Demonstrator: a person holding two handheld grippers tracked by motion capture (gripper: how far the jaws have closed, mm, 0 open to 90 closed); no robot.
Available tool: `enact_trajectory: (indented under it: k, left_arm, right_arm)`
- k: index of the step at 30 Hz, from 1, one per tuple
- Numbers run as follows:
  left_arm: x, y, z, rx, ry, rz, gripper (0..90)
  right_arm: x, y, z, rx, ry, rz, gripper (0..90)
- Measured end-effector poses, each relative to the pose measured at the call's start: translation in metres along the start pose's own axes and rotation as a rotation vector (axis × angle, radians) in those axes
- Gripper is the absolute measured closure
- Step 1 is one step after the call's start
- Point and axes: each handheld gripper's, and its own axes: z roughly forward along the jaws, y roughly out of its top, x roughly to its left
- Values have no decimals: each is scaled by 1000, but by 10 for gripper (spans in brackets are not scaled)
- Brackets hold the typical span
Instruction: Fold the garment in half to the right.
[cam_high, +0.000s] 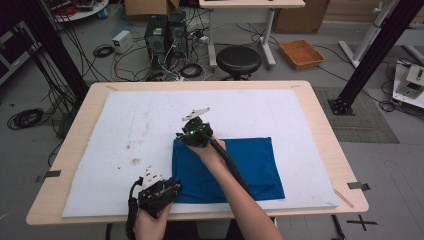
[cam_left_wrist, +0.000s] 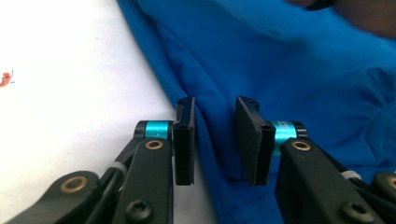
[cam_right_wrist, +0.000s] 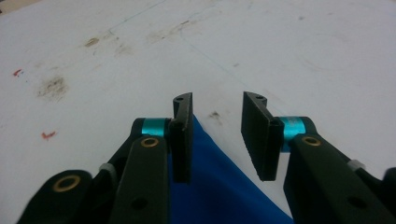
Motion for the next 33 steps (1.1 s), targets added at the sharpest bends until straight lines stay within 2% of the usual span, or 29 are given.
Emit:
enact_trajectory:
  k: [4,5,7,9,12,14,20,23,24,25,26,28,31,32,33]
  left_arm:
    - [0,-1,0,-4,-2,-3,704]
    - [1,-1,0,-5,-6,-11,704]
    - [2,-1,0,-5,-10,-12,705]
    - [2,-1,-1,-2,-6,-7,725]
    - [4,0,-1,2,-9,-15,797]
    - [3,1,-1,9,-15,-11,815]
    - [0,5,-5,-7,-25,-1,835]
    - [-3,8,-8,-19,-29,6,838]
    - [-7,13,-12,-32,-42,15,839]
    - [-7,13,-12,-32,-42,15,840]
    - [-13,19,-15,-47,-54,34,840]
    - [-21,26,-17,-62,-78,47,840]
    - [-38,37,-18,-80,-126,69,840]
    - [-38,37,-18,-80,-126,69,840]
    - [-50,45,-17,-92,-160,84,840]
  right_arm:
    - [8,2,23,74,-11,-24,705]
    - [9,3,27,87,-3,-28,740]
    - [12,3,33,121,-24,-56,816]
    - [13,3,35,119,-23,-71,868]
    - [12,3,33,118,-23,-62,878]
    - [12,4,30,109,-22,-52,878]
    - [11,11,12,47,-10,-63,878]
    - [8,12,4,24,4,-49,878]
    - [4,14,-6,1,14,-43,878]
    - [4,14,-6,1,14,-43,878]
    - [-1,16,-19,-23,27,-30,878]
    - [-7,17,-33,-56,44,-20,878]
    - [-17,17,-54,-83,68,-3,878]
    - [-21,16,-62,-93,73,4,877]
    - [-25,15,-70,-108,78,9,878]
